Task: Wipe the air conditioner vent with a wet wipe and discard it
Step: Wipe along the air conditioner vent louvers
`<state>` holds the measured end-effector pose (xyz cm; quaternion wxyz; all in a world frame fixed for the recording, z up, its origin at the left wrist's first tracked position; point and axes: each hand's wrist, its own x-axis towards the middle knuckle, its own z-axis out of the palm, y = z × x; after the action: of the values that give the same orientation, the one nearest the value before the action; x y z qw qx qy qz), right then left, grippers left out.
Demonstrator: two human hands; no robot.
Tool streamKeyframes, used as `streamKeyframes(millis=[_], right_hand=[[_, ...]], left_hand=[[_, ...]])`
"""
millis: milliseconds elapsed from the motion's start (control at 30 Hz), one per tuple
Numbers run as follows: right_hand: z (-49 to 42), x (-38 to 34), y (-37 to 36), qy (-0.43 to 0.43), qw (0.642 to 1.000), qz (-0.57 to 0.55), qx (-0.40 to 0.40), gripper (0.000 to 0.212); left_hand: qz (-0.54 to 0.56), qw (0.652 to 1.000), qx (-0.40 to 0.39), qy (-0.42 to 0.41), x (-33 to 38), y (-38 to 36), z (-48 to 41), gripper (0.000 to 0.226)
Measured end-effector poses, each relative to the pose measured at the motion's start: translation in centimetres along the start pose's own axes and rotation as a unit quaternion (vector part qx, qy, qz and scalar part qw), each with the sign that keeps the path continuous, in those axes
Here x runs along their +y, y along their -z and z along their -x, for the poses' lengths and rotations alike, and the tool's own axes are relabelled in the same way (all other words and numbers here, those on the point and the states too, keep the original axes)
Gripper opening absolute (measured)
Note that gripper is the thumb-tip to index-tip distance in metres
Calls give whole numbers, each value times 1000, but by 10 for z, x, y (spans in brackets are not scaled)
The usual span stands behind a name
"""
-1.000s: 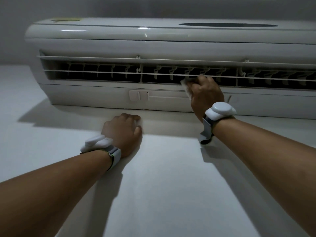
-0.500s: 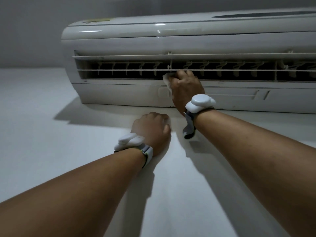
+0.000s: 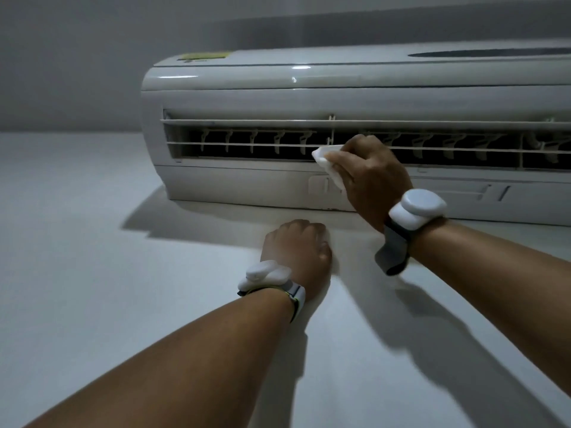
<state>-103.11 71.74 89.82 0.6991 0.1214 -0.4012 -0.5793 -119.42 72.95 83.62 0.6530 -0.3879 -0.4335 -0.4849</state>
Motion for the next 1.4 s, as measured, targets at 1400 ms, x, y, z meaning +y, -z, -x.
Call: streamKeyframes(millis=[1400], right_hand=[[24, 102, 37, -65, 977, 135, -150, 39]], left_hand=[[-118, 973, -53, 192, 74, -18, -11, 46]])
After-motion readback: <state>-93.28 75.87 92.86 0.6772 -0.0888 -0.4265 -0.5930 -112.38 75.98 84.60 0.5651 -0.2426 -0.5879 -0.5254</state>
